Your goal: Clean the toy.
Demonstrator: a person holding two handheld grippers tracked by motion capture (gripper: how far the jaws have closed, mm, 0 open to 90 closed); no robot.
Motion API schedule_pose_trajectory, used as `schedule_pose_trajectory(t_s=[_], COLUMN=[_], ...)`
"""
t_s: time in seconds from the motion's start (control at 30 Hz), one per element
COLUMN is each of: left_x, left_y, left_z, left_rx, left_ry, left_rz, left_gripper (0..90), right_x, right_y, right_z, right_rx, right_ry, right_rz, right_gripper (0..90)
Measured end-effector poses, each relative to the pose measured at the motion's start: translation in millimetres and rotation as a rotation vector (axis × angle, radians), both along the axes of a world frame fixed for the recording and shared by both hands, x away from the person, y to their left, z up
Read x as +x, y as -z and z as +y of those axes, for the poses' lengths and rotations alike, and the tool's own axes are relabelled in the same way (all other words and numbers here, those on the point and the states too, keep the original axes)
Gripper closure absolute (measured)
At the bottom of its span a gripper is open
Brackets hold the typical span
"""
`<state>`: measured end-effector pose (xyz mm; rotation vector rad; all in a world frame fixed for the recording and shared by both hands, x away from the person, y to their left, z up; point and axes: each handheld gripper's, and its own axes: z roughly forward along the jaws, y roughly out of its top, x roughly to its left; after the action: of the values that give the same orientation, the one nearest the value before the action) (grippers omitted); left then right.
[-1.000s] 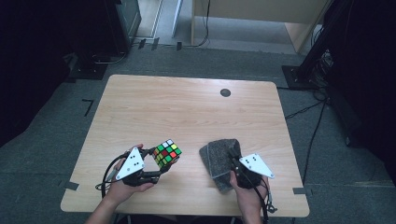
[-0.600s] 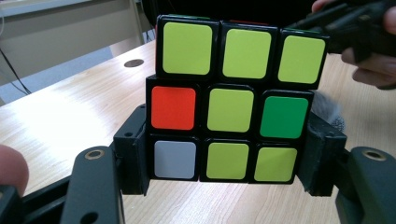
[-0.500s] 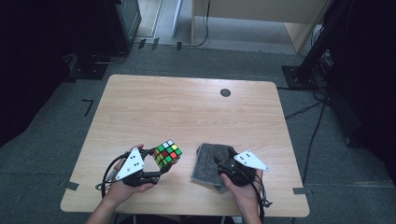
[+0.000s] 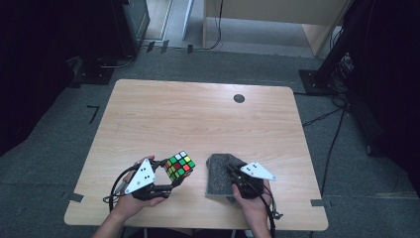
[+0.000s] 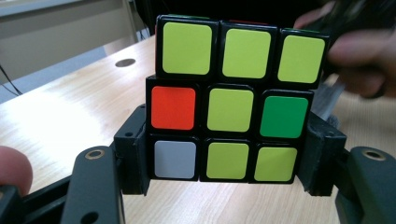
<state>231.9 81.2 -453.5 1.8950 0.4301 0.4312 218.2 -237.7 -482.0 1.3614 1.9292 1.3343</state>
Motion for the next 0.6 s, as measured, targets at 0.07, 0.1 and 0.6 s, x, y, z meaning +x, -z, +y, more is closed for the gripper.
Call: schedule_pose_trajectory(t_s=[0.07,0.1,0.6], left_x=[-1.7,-2.5,-22.4], left_y=[3.3,4.6,10.5], left_z=[-4.8,-6.9,-35.8], left_rx=[0.031,0.048,0.146], left_ry=[0.007,0.009,0.091], left_rz=[-0.007,-0.013,-0.043], left_gripper=[33.8,33.8,33.9], right_x=[-11.2,-16.3,-44.0], right_y=[-20.3,-29.3,-52.2], right_z=[3.0,5.4,58.9], right_rx=[0.082,0.110,0.218], right_ry=[-0.072,-0.102,-0.461], right_rz=[-0.086,-0.126,-0.203], right_gripper=[86.0,86.0,85.6])
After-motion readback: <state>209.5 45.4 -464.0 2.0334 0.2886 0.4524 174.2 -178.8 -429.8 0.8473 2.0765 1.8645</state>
